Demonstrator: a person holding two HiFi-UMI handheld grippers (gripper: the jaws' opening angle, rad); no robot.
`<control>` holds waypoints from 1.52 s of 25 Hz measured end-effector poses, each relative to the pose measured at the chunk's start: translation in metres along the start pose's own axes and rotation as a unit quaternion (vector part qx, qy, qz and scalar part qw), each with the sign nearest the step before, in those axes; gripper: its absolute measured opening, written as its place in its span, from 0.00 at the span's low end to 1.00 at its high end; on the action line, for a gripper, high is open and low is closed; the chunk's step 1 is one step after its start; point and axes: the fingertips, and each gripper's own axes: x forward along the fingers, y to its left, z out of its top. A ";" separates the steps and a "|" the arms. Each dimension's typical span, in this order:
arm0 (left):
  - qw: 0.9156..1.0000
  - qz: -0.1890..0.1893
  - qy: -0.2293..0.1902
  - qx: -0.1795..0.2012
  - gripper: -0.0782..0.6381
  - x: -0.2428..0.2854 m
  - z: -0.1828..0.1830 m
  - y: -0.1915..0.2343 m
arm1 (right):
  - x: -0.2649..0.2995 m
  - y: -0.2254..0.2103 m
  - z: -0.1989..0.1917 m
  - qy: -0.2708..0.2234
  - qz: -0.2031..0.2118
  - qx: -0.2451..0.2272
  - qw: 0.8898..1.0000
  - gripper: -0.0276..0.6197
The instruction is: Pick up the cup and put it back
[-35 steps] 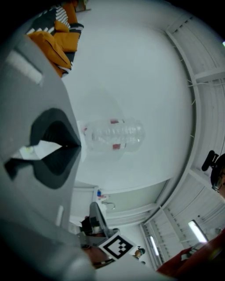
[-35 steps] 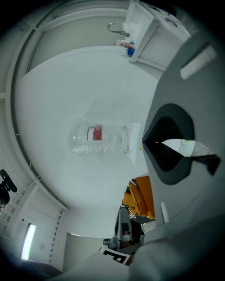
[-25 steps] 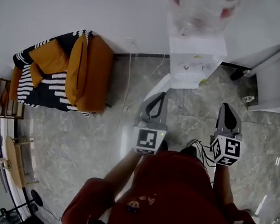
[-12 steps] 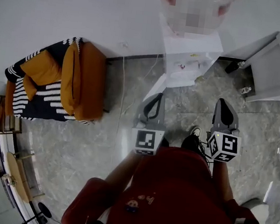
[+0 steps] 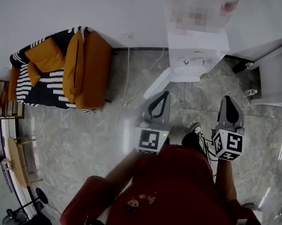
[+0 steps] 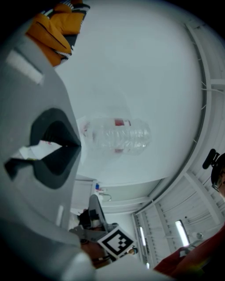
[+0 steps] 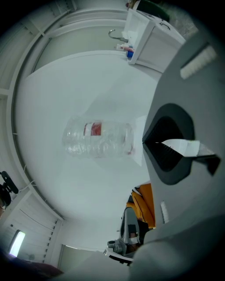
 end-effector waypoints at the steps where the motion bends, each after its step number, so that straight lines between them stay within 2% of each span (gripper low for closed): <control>1: 1.000 0.002 0.001 -0.003 0.11 0.002 -0.001 -0.002 | 0.001 -0.001 -0.002 0.002 0.003 0.002 1.000 0.05; 6: 1.000 0.011 0.008 -0.011 0.11 0.015 -0.012 -0.011 | 0.011 -0.010 -0.020 0.017 0.017 0.008 1.000 0.05; 10: 1.000 0.012 0.020 -0.016 0.11 0.031 -0.035 -0.019 | 0.026 -0.014 -0.042 0.030 0.048 -0.007 0.998 0.05; 15: 0.999 0.029 0.037 -0.025 0.11 0.054 -0.080 -0.025 | 0.053 -0.018 -0.084 0.048 0.086 -0.025 0.995 0.05; 18: 0.998 0.037 0.033 -0.027 0.11 0.070 -0.116 -0.026 | 0.074 -0.018 -0.120 0.057 0.104 -0.037 0.992 0.05; 19: 0.999 0.031 0.036 -0.022 0.11 0.075 -0.133 -0.028 | 0.081 -0.018 -0.134 0.060 0.109 -0.041 0.991 0.05; 22: 0.998 0.001 0.066 0.022 0.11 0.084 -0.194 -0.028 | 0.106 -0.014 -0.179 0.065 0.119 -0.044 0.990 0.05; 23: 0.997 -0.003 0.076 0.024 0.11 0.085 -0.217 -0.027 | 0.115 -0.011 -0.196 0.065 0.123 -0.045 0.989 0.05; 31: 0.996 -0.011 0.091 0.006 0.11 0.119 -0.377 -0.007 | 0.187 0.002 -0.335 0.059 0.124 -0.055 0.989 0.05; 36: 0.996 -0.031 0.077 0.023 0.11 0.148 -0.469 -0.006 | 0.227 -0.002 -0.415 0.049 0.128 -0.071 0.988 0.05; 38: 0.996 -0.037 0.078 0.011 0.11 0.159 -0.509 -0.005 | 0.244 -0.004 -0.448 0.043 0.130 -0.078 0.988 0.05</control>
